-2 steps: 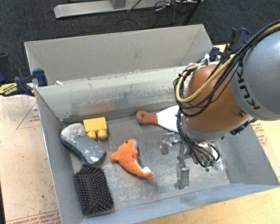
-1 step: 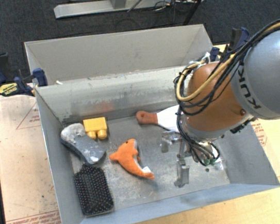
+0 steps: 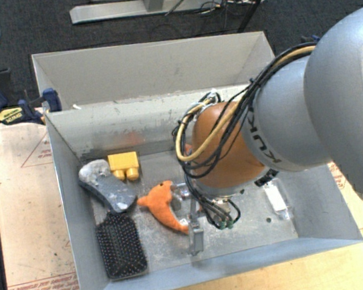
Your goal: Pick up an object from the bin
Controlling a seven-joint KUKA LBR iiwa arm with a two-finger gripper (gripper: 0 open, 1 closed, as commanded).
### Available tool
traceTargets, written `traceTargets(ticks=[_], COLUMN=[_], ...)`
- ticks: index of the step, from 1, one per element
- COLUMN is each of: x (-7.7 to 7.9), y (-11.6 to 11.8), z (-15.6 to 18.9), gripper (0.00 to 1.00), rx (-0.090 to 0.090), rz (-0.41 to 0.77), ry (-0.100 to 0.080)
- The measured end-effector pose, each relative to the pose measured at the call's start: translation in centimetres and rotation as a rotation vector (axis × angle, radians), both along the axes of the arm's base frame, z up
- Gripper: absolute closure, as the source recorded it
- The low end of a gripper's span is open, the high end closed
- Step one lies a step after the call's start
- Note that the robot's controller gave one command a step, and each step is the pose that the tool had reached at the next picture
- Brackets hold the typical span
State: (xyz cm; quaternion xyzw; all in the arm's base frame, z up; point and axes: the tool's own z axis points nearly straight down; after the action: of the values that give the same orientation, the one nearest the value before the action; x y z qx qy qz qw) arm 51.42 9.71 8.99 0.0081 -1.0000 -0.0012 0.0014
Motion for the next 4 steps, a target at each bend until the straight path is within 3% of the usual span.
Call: traceTargets(ticks=[1,2,3,4], x=[-0.3,0.0,0.2,1.4], y=[2.6,2.5,4.1,5.7], z=[0.4,1.6,-1.7,-2.0], gripper=[0.0,0.0,0.0,1.0], rx=[0.0,0.001,0.001,0.001], rz=[0.028,-0.024,-0.113,-0.063], ry=[0.001,-0.003,0.0,-0.007])
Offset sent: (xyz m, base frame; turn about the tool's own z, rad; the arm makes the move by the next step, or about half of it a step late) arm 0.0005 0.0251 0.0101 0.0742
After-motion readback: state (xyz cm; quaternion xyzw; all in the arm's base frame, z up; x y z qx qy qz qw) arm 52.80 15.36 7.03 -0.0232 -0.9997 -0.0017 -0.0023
